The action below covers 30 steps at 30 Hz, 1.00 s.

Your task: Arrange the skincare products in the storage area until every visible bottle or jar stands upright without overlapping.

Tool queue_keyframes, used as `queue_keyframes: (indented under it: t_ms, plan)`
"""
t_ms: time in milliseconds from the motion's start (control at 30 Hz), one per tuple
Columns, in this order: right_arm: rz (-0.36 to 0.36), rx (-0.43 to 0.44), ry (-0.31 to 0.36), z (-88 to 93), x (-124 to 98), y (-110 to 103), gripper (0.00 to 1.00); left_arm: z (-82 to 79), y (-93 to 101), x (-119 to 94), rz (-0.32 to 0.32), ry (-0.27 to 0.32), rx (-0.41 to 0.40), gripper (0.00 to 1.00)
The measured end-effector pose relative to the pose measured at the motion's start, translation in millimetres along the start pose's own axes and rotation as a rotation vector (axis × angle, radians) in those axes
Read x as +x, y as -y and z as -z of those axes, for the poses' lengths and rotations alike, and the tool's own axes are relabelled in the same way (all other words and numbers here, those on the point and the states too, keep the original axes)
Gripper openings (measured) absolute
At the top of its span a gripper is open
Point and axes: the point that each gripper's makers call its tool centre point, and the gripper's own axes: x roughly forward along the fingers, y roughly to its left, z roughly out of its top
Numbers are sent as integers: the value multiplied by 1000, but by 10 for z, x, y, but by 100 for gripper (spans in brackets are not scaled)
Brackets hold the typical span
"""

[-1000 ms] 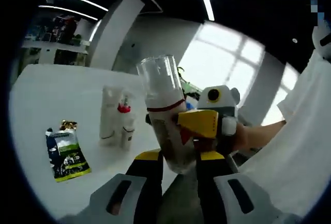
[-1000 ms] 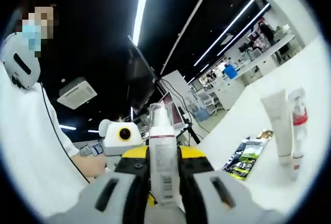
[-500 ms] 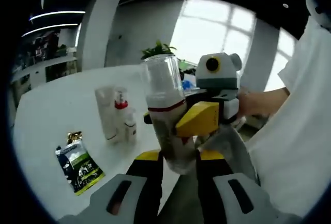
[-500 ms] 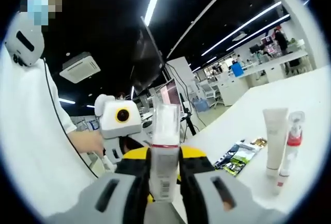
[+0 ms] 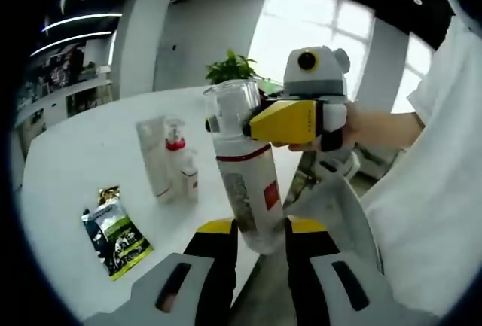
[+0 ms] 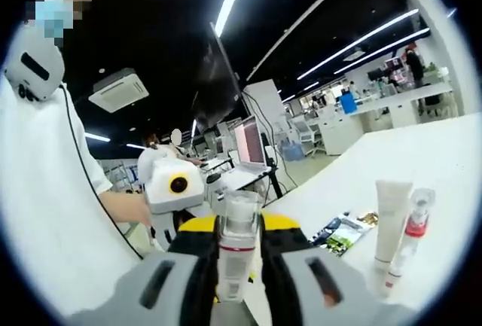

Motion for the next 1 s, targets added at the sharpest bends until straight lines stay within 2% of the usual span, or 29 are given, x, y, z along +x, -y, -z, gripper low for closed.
queue_keyframes:
  t_ms: [267,467,700,867,1000]
  plan:
    - [-62,-36,-36,13,-25,-99,17,8,-6,14,-3,-12,34,21]
    - [-128,-79,-43,-45,-47,-194,17,-74,61,-28,37,-44,119,20]
    - [-188,-120,-73,19,-24,-287,17,-266,102,-102,89,-48,185,21]
    - [-226,-135,-57,20,-29,-334,17,-264,136,-130,124,-88,227,20]
    - [-266,-166,-78,53,-48,-378,17,-243,169,-142,150,-119,251,18]
